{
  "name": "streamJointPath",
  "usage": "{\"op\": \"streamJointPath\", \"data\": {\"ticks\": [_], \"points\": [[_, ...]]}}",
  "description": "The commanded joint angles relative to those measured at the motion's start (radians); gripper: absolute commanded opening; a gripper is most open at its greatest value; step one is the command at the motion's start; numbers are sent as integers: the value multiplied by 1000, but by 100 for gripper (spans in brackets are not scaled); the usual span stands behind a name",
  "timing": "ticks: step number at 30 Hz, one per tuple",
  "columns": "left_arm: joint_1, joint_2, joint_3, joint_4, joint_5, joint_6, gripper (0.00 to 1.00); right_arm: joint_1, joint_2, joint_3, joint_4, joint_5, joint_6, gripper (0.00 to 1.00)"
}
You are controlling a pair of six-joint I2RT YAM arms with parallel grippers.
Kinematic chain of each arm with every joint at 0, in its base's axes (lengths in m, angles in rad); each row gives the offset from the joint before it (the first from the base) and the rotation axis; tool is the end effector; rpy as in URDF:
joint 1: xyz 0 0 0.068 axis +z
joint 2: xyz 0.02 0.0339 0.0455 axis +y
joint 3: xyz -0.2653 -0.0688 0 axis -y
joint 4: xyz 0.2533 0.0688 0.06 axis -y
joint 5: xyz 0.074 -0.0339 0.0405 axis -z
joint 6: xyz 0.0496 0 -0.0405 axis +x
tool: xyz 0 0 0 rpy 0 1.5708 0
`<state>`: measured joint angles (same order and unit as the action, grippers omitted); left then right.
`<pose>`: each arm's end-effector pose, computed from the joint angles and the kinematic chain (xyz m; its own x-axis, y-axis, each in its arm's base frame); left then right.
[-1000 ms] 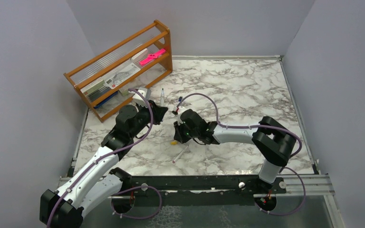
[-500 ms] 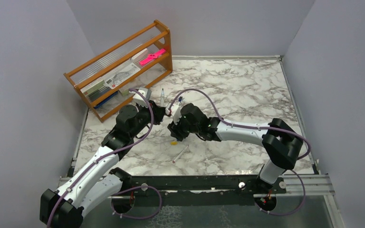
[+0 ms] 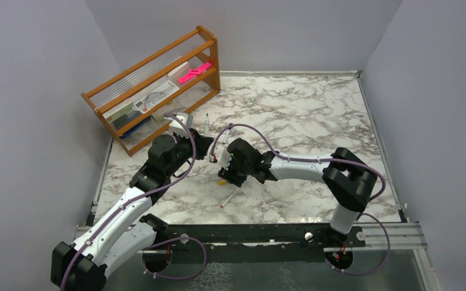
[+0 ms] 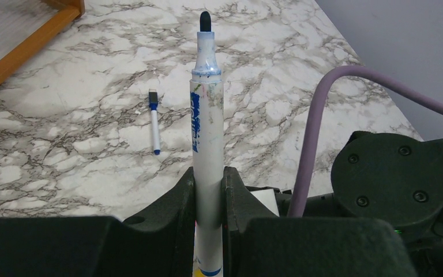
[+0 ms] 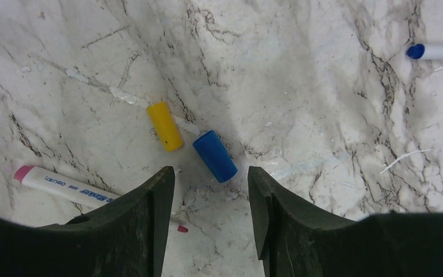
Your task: Insert the pens into the pen caps
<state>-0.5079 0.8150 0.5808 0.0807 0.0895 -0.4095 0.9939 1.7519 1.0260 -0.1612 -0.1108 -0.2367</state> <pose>0.1903 -0.1110 0.2873 -0.3461 -0.2612 -0.9011 0.4620 0.7885 -0.4060 0.1999 0.3172 0.1556 -0.2068 -0.7450 -0.6341 -0.9460 0.3177 -0.0648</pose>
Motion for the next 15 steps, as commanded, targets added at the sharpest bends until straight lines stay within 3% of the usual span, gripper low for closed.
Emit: {"op": "streamJointPath", "data": {"ticks": [1,15], "points": [[0,-20,-7,23,10,2,0,4,37,25,-3,-20,-25,51],[0,-23,-10,16,11,3,0,5,98,46,52,-33,5,51]]}}
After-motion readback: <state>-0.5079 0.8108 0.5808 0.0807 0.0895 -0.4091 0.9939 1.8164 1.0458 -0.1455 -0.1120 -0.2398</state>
